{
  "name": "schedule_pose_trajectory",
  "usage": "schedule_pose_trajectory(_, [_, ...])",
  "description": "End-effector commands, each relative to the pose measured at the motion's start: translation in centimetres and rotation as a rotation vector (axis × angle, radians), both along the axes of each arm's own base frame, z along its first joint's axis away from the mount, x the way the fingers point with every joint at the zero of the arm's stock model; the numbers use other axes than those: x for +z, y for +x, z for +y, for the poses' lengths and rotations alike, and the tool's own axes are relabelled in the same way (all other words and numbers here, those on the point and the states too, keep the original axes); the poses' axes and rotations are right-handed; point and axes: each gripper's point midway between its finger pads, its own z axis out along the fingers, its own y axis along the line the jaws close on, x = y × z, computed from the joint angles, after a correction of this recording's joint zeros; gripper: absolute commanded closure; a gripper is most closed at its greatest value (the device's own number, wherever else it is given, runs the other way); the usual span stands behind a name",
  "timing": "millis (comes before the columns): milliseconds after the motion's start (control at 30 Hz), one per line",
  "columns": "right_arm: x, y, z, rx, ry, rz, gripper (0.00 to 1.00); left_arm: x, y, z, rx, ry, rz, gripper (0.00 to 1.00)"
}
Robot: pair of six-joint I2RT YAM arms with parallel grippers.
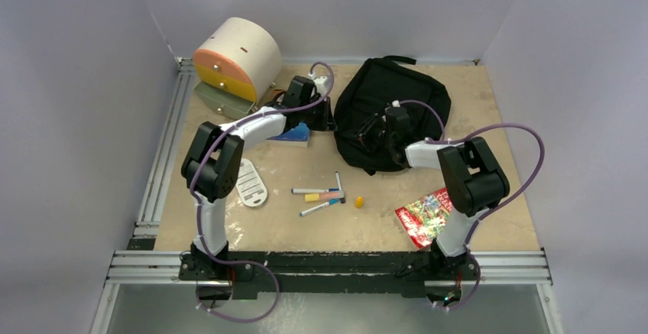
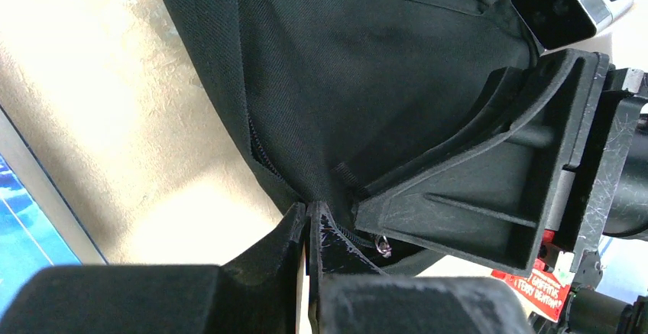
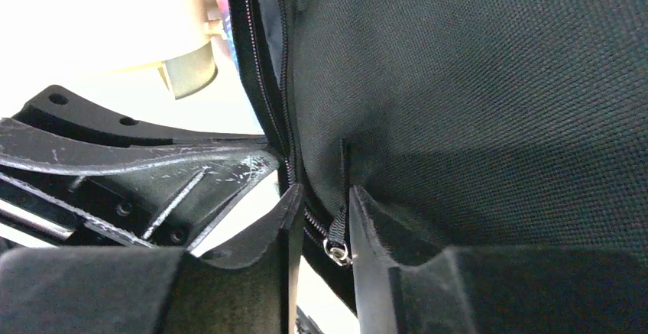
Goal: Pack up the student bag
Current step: Unzip the student bag at the center of the board.
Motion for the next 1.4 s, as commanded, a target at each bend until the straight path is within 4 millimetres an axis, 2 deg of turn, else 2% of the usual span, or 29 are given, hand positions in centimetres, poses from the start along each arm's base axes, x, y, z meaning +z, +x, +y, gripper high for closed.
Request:
schedule_pose_trajectory(0, [2.7, 1.0, 1.4, 0.035, 0.064, -0.075, 0.75, 0.6, -0.2, -0.7, -0.03, -0.02, -0.026, 1.0])
schedule_pose_trajectory(233, [3.8, 1.2, 1.0, 0.035, 0.038, -0.153, 1.0, 0.9, -0.1, -0.3, -0.014, -0.005, -0.043, 1.0])
schedule_pose_trajectory(533, [6.7, 1.6, -0.8, -0.007, -0.075, -0.308, 1.0, 1.1, 0.2, 0.1, 0.007, 0.01, -0.056, 1.0])
schedule_pose_trajectory(800, [6.7, 1.0, -2.2, -0.011, -0.18, -0.351, 1.0, 1.3, 0.5, -0.1, 0.006, 0.004, -0.055, 1.0])
schedule_pose_trajectory(967, [6.4, 0.6, -2.3, 0.001, -0.183, -0.353, 1.0, 2.1, 0.9, -0.8, 0.004, -0.029, -0.048, 0.7])
schedule_pose_trajectory(1033, [6.4, 0.5, -2.3, 0.002, -0.179, -0.355, 1.0, 2.3, 1.1, -1.0, 0.004, -0.042, -0.045, 0.65])
schedule_pose_trajectory(1133, [6.6, 0.5, -2.2, 0.006, -0.175, -0.361, 1.0, 2.4, 1.3, -1.3, 0.01, -0.053, -0.034, 0.61])
schedule_pose_trajectory(1367, [7.1, 0.5, -2.0, 0.009, -0.165, -0.371, 1.0, 1.1, 1.2, -1.6, 0.031, -0.062, 0.017, 0.59])
